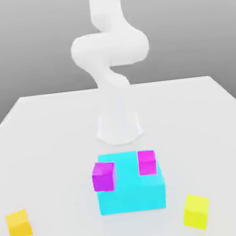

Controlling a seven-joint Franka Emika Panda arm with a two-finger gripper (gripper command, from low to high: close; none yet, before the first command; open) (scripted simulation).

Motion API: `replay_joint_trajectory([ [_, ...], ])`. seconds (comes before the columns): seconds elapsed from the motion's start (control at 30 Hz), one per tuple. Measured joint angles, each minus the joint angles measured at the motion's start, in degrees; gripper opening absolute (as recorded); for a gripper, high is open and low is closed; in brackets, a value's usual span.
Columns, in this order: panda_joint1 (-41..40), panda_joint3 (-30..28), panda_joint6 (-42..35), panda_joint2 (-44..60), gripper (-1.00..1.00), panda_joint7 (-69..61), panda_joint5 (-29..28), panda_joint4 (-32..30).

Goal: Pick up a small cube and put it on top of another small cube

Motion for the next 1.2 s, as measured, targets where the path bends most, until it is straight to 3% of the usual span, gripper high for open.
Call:
replay_joint_trajectory([
  [0.57, -12.4, -7.1, 13.3, 35.6, 0.00, 16.5, 1.4, -3.9],
  [0.87, -18.6, -10.1, 20.1, 54.6, 0.00, 22.1, 6.4, -5.8],
  [1.03, -21.7, -7.7, 27.0, 65.0, 0.00, 20.6, 10.3, -4.4],
  [1.07, -22.3, -7.0, 28.3, 66.7, -1.00, 20.2, 10.8, -4.1],
  [1.2, -22.3, -7.0, 28.4, 66.7, -1.00, 20.2, 10.8, -4.1],
])
